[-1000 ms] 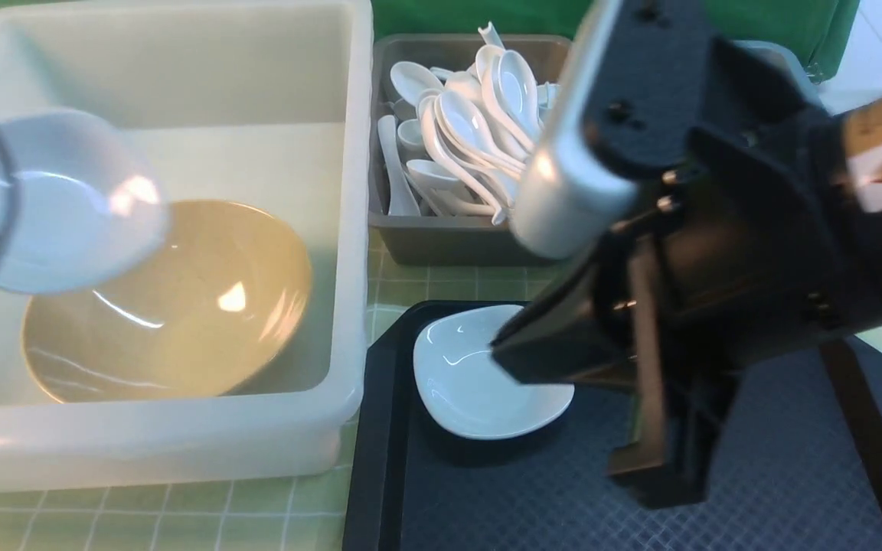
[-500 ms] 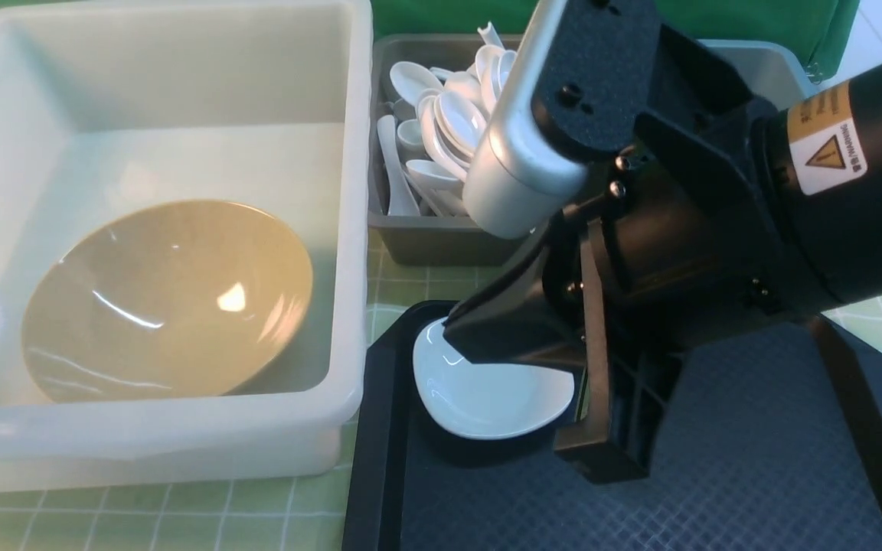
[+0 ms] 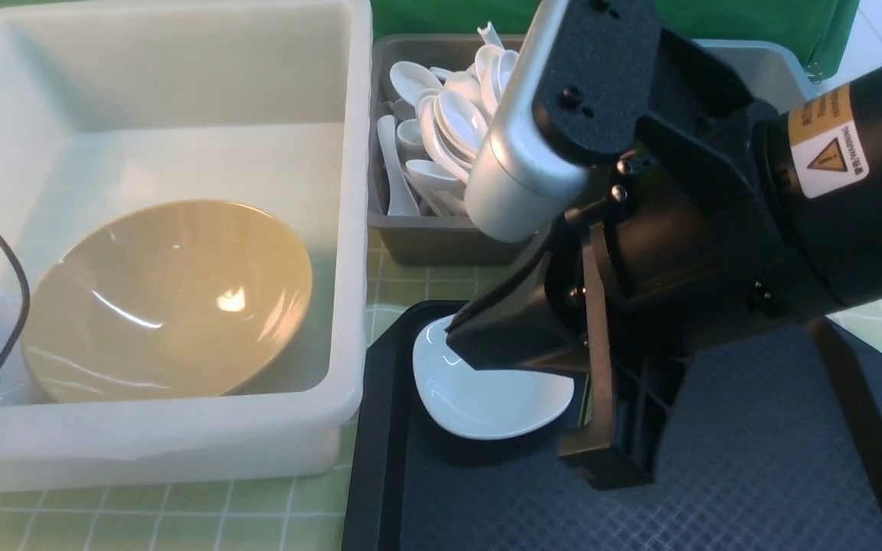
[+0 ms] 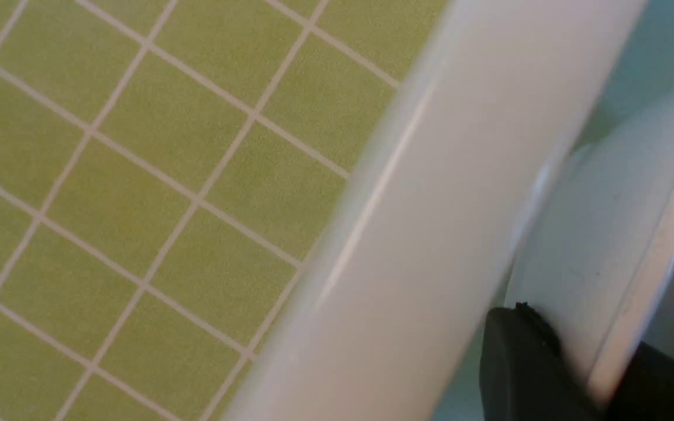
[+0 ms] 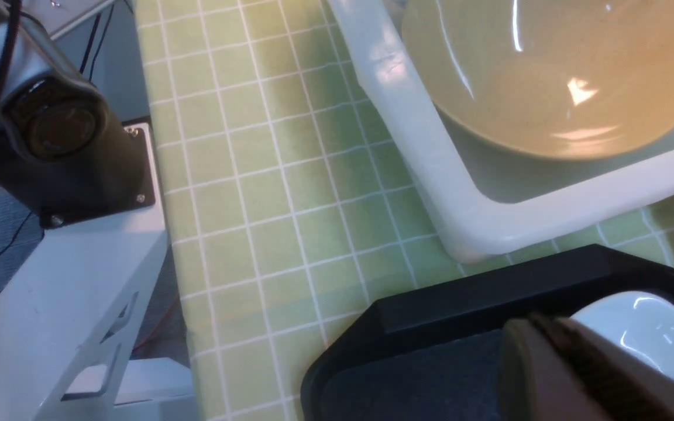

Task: On green table put chopsticks spoon bowls plates into blue grey white boxes.
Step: 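Place the white bowl into the white bin with the other dishes with the left gripper, then reach for and grasp the small white dish on the black tray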

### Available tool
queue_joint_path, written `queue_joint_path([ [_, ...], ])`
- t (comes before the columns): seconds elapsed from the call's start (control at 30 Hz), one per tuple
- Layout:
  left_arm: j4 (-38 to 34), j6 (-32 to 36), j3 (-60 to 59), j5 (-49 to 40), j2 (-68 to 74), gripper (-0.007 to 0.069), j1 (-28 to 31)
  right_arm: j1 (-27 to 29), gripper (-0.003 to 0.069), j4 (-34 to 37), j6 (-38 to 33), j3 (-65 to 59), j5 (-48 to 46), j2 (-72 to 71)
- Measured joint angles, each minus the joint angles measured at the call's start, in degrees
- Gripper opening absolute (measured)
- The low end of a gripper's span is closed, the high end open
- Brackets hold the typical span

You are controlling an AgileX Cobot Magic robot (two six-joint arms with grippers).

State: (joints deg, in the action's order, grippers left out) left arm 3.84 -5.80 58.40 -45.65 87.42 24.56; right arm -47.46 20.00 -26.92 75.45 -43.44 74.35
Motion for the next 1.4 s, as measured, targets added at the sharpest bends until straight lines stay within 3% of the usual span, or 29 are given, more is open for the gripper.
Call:
queue_joint_path([
  [0.17, 3.33, -4.85, 0.00, 0.46, 1.61, 0.0027, 0.00, 0.00, 0.0025, 0.08, 0.00, 0.00, -0.66, 0.00],
  [0.33, 4.95, -9.38, 0.07, 0.28, 1.61, 0.0129, -0.47, 0.00, 0.0025, 0.13, 0.06, 0.00, -1.27, 0.00],
  [0.63, 6.42, -12.10, 1.24, -3.00, 1.64, 0.0443, -0.47, 0.00, 0.0030, 0.13, 0.17, 0.05, -1.47, 0.00],
  [0.73, 6.65, -12.17, 4.82, -8.88, 1.64, 0.0525, -0.47, 0.00, 0.0035, 0.13, 0.17, 0.05, -1.47, 0.00],
  [0.93, 5.11, -10.98, 13.10, -18.11, -0.91, 0.0544, -0.41, 0.00, 0.0036, -2.03, 0.60, 0.41, -1.51, -1.26],
  [1.07, -3.41, -4.33, 15.75, -20.18, -7.09, 0.0544, -2.68, 2.22, 0.0038, -4.92, 3.54, 0.41, -2.19, -4.00],
  [1.2, -17.87, 8.73, 13.13, -19.91, -14.05, 0.0544, -16.32, 8.12, 0.0041, -5.75, 5.22, -0.11, -5.32, -8.10],
  [1.4, -27.84, 13.19, 7.53, -18.36, -14.65, 0.0544, -35.59, 13.44, 0.0047, -5.85, 9.25, -7.58, -3.25, -13.19],
])
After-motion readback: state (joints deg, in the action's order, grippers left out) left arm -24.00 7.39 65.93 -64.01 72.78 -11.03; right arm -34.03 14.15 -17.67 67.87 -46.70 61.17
